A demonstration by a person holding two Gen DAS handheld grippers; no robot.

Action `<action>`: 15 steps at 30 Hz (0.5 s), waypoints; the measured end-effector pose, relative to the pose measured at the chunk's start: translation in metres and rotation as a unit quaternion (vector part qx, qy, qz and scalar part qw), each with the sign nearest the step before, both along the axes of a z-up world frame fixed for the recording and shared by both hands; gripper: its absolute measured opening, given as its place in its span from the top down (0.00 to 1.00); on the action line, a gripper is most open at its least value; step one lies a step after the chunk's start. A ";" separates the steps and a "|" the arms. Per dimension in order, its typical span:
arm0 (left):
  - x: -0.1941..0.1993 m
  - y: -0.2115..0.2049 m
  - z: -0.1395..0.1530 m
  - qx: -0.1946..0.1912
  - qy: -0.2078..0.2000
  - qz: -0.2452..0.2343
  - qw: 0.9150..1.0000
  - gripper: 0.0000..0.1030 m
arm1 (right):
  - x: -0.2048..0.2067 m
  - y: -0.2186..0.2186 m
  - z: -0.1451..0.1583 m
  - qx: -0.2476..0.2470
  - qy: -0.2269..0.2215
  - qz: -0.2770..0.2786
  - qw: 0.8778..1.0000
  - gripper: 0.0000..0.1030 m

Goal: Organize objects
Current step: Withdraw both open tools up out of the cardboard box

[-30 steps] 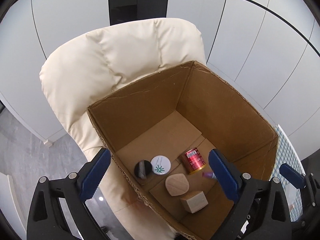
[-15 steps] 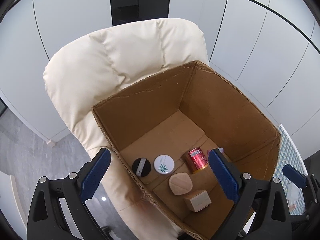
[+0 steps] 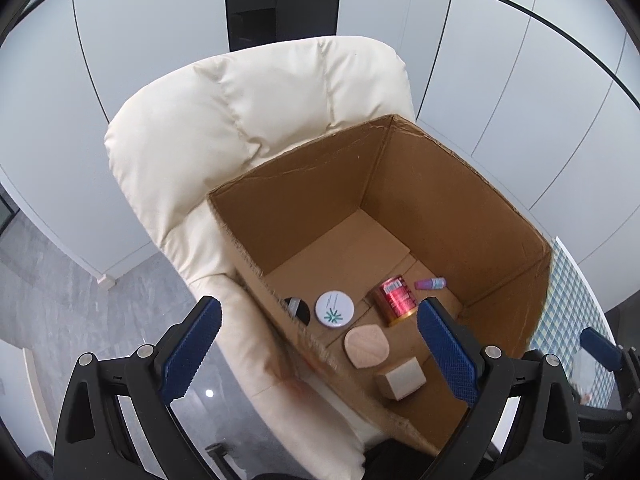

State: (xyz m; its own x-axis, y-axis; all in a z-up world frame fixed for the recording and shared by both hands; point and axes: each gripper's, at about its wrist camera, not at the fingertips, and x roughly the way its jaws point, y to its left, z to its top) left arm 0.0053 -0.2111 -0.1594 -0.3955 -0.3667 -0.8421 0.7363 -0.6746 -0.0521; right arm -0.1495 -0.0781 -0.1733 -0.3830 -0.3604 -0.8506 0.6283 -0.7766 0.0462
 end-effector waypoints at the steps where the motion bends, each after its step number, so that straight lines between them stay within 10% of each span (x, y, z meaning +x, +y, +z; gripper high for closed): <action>1: 0.003 0.002 0.001 -0.001 -0.001 -0.002 1.000 0.04 | 0.004 0.004 0.002 0.000 0.001 -0.004 1.000 0.05; 15: 0.039 0.044 0.002 0.022 -0.029 -0.037 0.999 0.04 | 0.054 0.074 0.011 -0.007 -0.023 -0.072 0.997 0.05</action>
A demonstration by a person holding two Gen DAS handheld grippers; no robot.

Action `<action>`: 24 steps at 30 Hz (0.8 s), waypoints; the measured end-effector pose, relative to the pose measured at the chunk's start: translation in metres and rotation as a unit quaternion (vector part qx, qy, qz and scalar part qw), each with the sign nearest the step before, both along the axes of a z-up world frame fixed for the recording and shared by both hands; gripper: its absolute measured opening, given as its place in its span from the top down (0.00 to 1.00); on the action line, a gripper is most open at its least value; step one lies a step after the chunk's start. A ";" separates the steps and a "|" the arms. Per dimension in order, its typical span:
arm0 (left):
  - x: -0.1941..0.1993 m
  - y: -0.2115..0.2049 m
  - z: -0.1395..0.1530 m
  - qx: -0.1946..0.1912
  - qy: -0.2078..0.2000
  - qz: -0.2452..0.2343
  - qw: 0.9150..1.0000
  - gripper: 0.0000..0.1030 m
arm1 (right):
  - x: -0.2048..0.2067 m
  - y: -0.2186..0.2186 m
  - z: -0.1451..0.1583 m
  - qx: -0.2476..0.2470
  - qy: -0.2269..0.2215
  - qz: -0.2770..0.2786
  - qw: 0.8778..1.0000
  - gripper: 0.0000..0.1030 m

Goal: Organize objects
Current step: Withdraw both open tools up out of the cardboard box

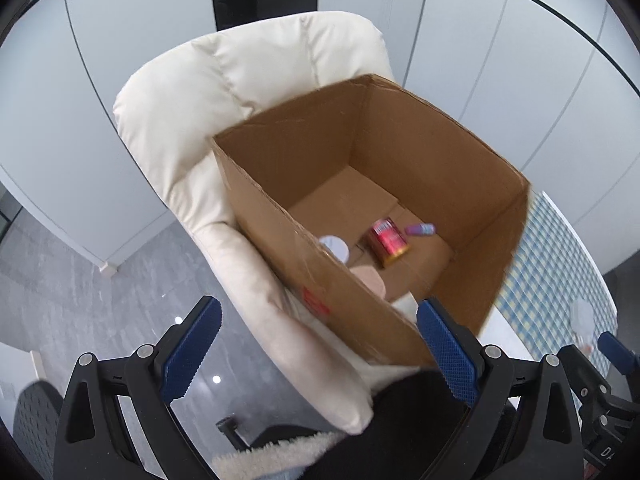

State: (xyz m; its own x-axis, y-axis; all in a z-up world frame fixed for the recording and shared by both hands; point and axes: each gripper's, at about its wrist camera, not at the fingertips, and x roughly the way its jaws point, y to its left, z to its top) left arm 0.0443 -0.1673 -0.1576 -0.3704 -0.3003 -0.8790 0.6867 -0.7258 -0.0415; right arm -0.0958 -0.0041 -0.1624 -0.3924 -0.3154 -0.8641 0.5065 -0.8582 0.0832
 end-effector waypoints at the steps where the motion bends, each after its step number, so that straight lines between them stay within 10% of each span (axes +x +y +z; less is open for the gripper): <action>1: 0.001 0.004 0.001 -0.003 0.000 -0.002 1.000 0.04 | 0.004 0.006 0.000 -0.001 -0.001 -0.005 1.000 0.05; 24: 0.041 0.082 0.020 -0.038 -0.012 -0.098 0.994 0.04 | 0.105 0.083 0.024 -0.010 0.006 -0.029 0.999 0.05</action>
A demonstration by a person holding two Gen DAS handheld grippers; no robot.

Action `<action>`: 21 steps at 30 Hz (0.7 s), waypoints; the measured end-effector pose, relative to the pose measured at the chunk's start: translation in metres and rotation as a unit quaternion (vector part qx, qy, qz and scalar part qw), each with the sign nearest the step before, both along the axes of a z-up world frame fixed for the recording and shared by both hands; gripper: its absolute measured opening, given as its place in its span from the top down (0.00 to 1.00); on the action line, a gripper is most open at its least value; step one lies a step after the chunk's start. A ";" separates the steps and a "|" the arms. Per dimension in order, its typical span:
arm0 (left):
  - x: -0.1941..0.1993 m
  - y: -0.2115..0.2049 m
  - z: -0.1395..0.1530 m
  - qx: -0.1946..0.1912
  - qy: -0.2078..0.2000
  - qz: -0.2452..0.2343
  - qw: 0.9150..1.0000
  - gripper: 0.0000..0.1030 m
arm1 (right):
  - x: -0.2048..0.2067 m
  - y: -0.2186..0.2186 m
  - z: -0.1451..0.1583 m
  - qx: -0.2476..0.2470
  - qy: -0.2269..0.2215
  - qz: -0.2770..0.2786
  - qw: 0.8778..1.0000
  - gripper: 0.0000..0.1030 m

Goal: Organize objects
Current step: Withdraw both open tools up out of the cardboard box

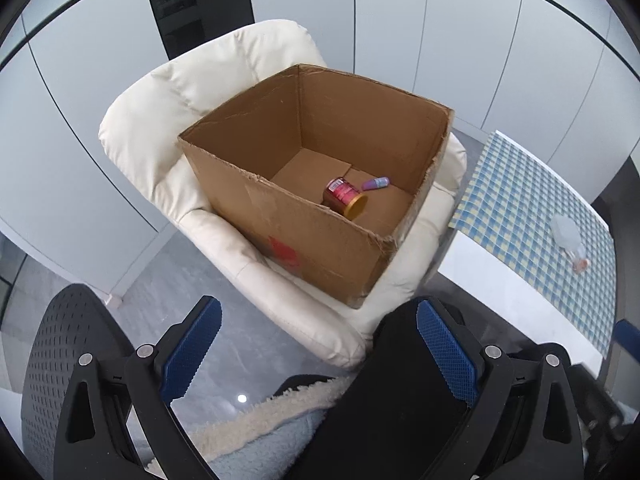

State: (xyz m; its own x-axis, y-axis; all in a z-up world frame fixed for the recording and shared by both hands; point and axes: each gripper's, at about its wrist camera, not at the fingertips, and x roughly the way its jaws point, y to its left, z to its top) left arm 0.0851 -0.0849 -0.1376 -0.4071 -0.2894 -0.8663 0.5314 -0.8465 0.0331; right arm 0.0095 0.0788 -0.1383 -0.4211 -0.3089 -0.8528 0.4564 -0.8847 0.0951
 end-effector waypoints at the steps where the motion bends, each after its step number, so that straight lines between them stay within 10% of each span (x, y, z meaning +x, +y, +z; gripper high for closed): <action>1: 0.002 0.000 0.001 0.008 0.003 -0.001 1.000 0.04 | 0.004 0.001 0.000 0.001 0.000 0.000 1.000 0.05; 21: 0.023 0.027 -0.013 0.052 -0.007 -0.027 0.998 0.04 | 0.035 0.018 0.000 -0.015 -0.009 -0.029 0.999 0.05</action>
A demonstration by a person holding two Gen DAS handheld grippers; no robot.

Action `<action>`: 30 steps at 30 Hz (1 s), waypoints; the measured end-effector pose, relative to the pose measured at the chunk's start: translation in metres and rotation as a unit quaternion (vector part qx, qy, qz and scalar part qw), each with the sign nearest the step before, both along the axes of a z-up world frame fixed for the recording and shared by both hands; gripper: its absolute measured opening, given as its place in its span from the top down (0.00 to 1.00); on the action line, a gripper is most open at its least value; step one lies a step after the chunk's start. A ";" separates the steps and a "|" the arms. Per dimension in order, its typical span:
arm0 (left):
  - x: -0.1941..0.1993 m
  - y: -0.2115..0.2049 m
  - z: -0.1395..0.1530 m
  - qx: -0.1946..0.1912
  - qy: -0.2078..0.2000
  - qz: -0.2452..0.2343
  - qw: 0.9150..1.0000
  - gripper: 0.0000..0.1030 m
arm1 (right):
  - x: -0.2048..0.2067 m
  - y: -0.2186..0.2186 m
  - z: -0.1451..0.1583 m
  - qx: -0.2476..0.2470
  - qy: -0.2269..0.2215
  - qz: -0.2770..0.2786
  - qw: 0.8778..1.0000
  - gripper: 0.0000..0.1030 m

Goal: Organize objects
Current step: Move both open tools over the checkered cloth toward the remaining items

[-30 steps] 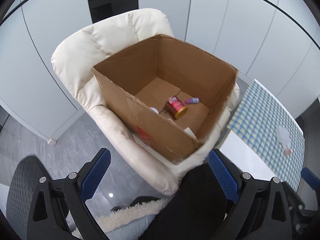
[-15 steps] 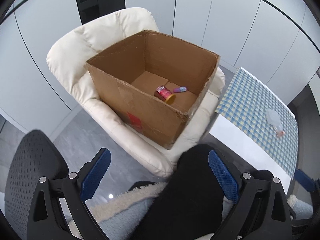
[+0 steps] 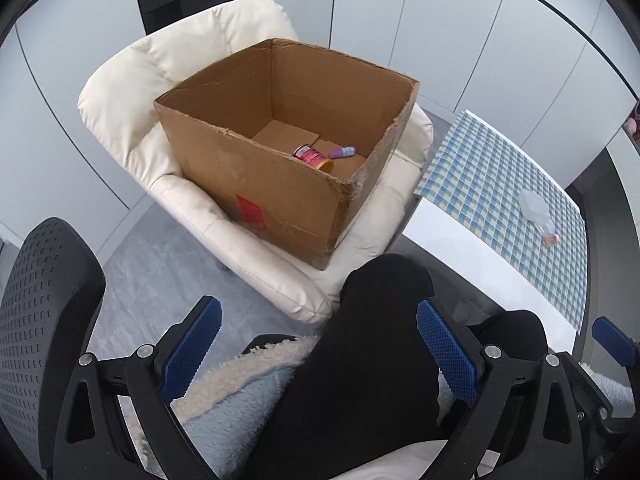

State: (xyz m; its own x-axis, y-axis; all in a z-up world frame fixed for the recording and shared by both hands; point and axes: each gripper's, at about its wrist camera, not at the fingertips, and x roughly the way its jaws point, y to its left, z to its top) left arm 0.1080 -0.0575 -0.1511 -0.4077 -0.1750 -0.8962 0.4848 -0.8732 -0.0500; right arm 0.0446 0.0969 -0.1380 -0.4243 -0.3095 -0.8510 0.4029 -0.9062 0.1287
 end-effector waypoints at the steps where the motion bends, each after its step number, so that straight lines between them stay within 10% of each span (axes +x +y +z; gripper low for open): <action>1: 0.000 0.001 0.000 -0.003 -0.001 -0.002 1.000 0.04 | 0.000 0.000 0.000 0.002 0.002 -0.001 1.000 0.05; 30: -0.052 0.072 0.003 -0.031 0.018 -0.105 0.994 0.04 | -0.003 0.064 -0.002 0.001 0.006 -0.092 0.996 0.05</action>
